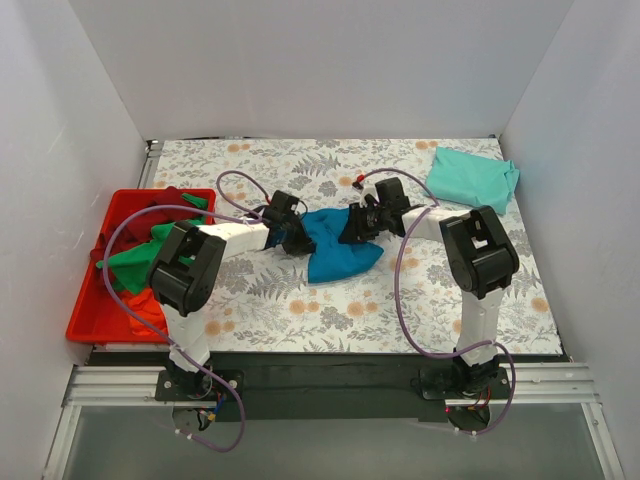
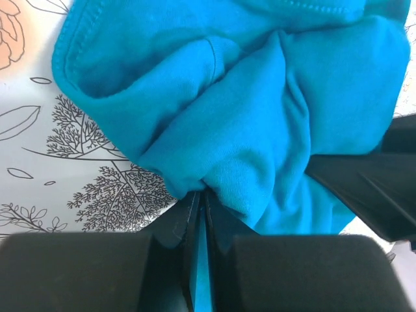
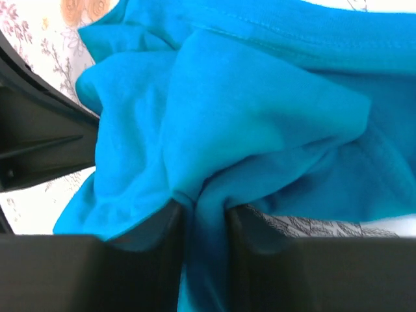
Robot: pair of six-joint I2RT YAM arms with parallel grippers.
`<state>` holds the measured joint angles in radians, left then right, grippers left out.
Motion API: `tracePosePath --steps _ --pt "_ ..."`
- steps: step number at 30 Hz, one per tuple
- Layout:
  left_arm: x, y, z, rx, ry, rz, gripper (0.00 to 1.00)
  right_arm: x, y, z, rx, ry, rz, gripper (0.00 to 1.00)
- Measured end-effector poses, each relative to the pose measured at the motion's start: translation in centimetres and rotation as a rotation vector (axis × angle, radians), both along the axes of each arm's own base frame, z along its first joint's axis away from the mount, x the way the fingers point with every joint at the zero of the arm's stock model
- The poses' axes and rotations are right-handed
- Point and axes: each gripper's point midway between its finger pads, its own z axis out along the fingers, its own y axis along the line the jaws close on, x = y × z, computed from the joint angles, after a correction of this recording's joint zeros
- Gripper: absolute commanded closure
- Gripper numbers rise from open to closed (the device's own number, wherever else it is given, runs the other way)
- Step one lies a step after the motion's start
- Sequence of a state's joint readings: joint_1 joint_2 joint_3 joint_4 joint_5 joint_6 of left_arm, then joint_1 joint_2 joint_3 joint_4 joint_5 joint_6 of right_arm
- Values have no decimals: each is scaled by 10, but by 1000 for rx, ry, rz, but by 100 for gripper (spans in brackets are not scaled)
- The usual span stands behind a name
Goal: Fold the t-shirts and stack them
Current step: Neatly place the folded tshirt to the corner
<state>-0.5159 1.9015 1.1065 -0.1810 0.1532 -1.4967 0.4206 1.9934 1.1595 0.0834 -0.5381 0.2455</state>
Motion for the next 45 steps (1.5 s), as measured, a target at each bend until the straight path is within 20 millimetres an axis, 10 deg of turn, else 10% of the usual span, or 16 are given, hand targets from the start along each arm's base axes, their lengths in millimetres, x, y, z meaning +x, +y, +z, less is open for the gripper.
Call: tracePosePath --steps 3,7,10,28,45 --pt "0 -1 1 -2 1 0 84 -1 1 -2 -8 10 -11 97" --pt "2 -5 8 -14 -6 -12 40 0 0 -3 -16 13 -21 99" --pt "6 -4 19 -1 -26 -15 29 1 -7 -2 -52 15 -38 99" --pt "19 76 71 127 -130 -27 27 98 -129 66 -353 -106 -261 99" --pt "20 116 33 168 -78 -37 27 200 -199 89 -516 -197 -390 99"
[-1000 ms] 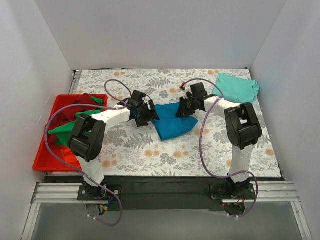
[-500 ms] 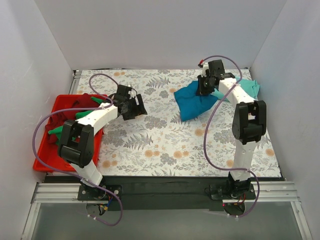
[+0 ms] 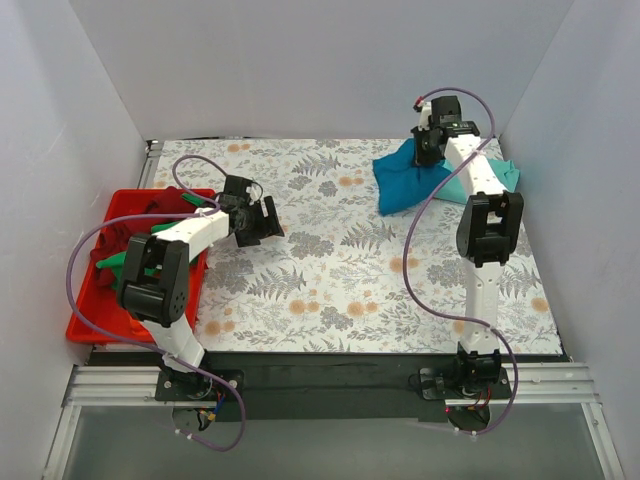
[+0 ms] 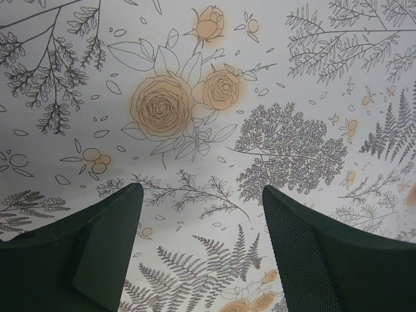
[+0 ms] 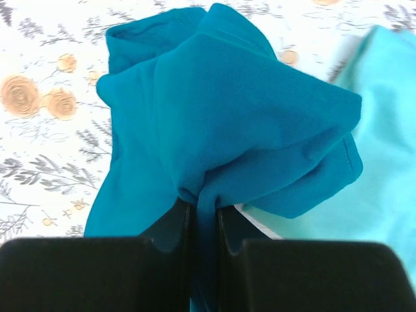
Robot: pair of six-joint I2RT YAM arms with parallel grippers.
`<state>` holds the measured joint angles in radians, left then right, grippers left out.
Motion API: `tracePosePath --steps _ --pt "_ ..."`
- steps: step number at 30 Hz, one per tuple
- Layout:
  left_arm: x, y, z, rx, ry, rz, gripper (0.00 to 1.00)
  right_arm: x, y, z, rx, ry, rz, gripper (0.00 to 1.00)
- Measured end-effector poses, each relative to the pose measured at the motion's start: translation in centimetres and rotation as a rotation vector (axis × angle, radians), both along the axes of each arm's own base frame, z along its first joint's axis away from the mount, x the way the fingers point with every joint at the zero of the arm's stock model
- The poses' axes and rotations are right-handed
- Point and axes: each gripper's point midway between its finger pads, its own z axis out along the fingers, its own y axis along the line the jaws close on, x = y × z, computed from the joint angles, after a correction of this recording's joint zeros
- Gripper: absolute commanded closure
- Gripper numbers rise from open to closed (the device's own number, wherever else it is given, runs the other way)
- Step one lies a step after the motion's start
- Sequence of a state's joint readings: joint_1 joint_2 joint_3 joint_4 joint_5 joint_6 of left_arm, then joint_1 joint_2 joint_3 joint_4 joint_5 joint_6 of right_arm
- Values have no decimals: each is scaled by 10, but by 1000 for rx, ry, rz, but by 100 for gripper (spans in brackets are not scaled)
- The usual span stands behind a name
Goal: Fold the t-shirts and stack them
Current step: Neatly place the folded tshirt to the corner
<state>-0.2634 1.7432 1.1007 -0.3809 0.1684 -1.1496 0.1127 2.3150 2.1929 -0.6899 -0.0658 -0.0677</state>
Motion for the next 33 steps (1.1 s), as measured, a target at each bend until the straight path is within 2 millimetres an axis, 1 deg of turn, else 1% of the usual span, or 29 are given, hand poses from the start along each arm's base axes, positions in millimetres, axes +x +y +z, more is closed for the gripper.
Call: tracePosePath --steps 3,8,15,20,24,33 --pt "0 2 -2 -7 7 1 27 4 -18 8 -6 -10 -35 99" --pt "-1 0 -6 -20 24 -6 27 16 -48 28 -12 -65 -97 99" --pt "-3 -1 -10 -27 38 -16 28 19 -87 33 20 -69 -204 99" --pt "-4 -2 -10 -30 39 -21 27 19 -108 34 44 -67 -275 99" --pt "-4 -2 -10 -32 39 -23 28 18 -119 38 60 -71 -313 99" --pt "-4 -3 -10 -36 40 -25 28 18 -133 60 74 -120 -358 99"
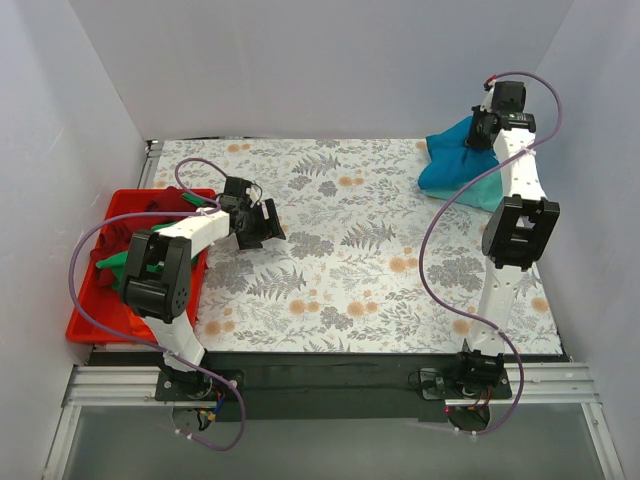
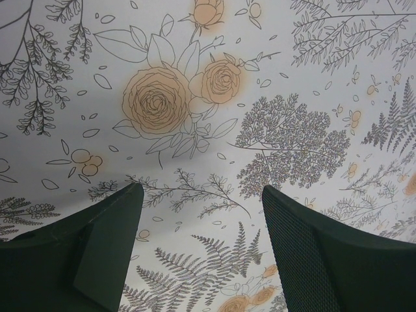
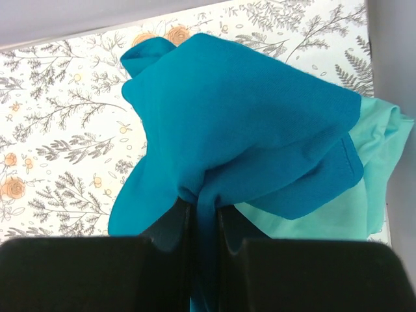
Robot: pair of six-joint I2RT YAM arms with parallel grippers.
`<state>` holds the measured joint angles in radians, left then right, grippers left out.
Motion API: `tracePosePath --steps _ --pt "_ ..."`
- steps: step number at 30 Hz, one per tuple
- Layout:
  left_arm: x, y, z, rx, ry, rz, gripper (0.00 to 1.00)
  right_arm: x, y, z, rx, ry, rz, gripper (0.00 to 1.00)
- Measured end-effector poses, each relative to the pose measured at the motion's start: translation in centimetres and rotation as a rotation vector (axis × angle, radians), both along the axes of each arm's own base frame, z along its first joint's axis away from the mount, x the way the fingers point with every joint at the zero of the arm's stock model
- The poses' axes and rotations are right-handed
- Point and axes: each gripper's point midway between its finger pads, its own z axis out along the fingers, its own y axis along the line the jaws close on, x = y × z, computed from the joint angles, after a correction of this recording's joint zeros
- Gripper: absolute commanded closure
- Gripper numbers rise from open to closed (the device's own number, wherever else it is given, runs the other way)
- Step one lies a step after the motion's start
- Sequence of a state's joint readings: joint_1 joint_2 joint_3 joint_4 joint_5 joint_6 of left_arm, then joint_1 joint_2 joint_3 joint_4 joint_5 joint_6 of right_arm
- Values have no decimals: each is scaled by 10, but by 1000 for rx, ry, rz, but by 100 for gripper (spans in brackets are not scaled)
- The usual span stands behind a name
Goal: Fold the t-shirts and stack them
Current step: Neatly place the folded tshirt to the corner
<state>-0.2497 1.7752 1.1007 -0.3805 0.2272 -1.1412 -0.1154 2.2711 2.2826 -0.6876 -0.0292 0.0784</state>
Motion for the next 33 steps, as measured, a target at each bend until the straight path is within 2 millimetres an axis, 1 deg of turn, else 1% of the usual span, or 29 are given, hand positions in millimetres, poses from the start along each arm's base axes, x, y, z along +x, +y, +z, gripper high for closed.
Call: tracePosePath --steps 6,14,15,16,17,18,19,20,21,22,25,29,33 --pt "-1 -1 0 -8 3 -5 27 2 -8 6 -8 -26 -19 99" --pt "-4 -3 -1 -16 12 -11 28 0 -21 -2 -49 -10 -62 99" --pt "-4 -3 -2 -16 14 -11 28 0 -23 -4 -56 -6 -69 94" --pt "-5 -3 -2 -17 14 -12 28 -1 -25 -4 -64 -3 -77 88" --pt "-5 -3 -1 -18 14 -13 27 -1 -27 -5 -74 0 -87 79" --pt "-5 -3 -1 -18 14 -13 27 -2 -31 -7 -87 4 -101 66" --pt "-5 -3 -1 -18 14 -13 28 -5 -34 -9 -98 12 -121 56" --pt "-5 -3 -1 -19 14 -13 28 -7 -38 -10 -114 19 -138 51" --pt "-5 -3 -1 -19 14 -13 28 -10 -43 -11 -133 27 -160 31" --pt "-5 -3 -1 -19 14 -13 28 -14 -48 -13 -152 35 -189 15" --pt "-5 -3 -1 -20 14 -14 28 -25 -61 -10 -208 49 -250 7" --pt "-5 -3 -1 -20 14 -15 27 -37 -72 1 -251 42 -313 6" --pt "-6 -2 -2 -16 14 -12 28 -52 -75 11 -265 27 -347 6"
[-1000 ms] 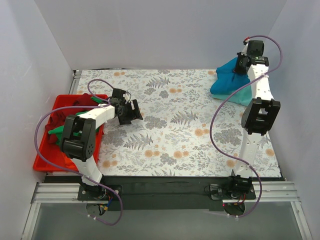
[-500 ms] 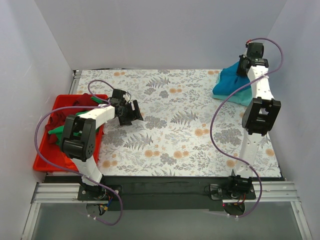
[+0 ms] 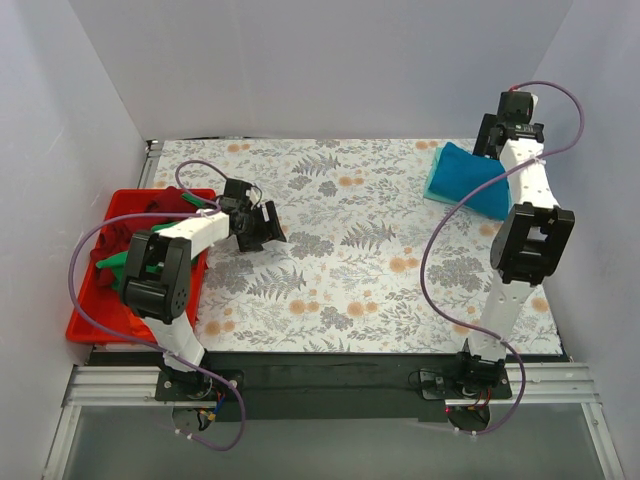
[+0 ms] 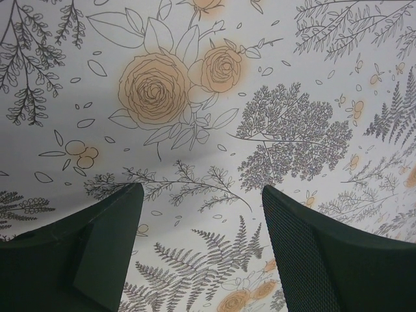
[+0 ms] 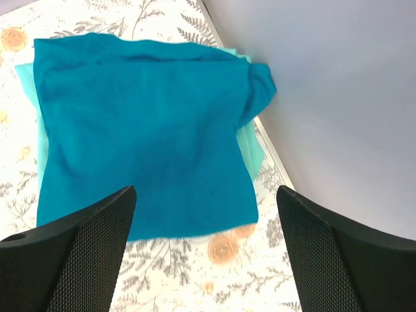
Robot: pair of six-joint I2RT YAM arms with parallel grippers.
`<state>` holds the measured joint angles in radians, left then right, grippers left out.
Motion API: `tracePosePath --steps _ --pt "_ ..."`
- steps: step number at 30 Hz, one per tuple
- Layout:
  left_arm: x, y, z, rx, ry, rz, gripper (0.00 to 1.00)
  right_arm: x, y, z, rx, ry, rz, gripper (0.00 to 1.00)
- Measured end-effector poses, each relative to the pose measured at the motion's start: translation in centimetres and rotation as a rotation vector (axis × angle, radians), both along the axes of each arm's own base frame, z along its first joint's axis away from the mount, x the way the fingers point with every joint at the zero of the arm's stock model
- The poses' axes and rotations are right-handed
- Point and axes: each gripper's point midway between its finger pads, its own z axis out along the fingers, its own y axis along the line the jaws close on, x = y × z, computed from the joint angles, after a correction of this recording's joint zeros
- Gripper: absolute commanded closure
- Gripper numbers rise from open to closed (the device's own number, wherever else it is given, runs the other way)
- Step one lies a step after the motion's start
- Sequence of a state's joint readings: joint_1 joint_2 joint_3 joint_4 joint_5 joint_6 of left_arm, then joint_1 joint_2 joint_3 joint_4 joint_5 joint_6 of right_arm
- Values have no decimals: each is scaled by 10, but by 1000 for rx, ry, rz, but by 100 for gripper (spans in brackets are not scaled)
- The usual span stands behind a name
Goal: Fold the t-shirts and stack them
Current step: Neatly place the folded tshirt to the corner, then reset both grippers
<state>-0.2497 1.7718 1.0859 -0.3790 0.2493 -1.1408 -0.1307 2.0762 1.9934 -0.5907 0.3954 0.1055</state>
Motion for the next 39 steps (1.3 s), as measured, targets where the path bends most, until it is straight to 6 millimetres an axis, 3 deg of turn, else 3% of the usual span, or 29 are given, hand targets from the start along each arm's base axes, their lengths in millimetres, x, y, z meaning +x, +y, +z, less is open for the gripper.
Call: tracePosePath --steps 5,9,12,18,25,28,31,39 --pt "-3 4 5 12 -28 10 28 -28 8 12 19 -24 8 6" --pt "-3 8 28 24 -109 21 27 -59 30 20 58 -61 55 7" --pt "-3 8 51 26 -193 29 27 -88 60 20 93 -79 126 7" --pt "-25 7 96 -12 -360 38 27 -157 155 -5 179 -69 382 8" --pt "-57 15 130 -41 -494 46 27 -235 221 -43 279 -28 611 8" --pt "-65 20 142 -48 -545 56 27 -260 237 -56 317 -20 673 9" --pt "-71 23 146 -48 -569 60 27 -274 241 -65 337 -13 694 9" --pt "-76 30 153 -30 -605 80 27 -282 243 -64 355 -39 705 9"
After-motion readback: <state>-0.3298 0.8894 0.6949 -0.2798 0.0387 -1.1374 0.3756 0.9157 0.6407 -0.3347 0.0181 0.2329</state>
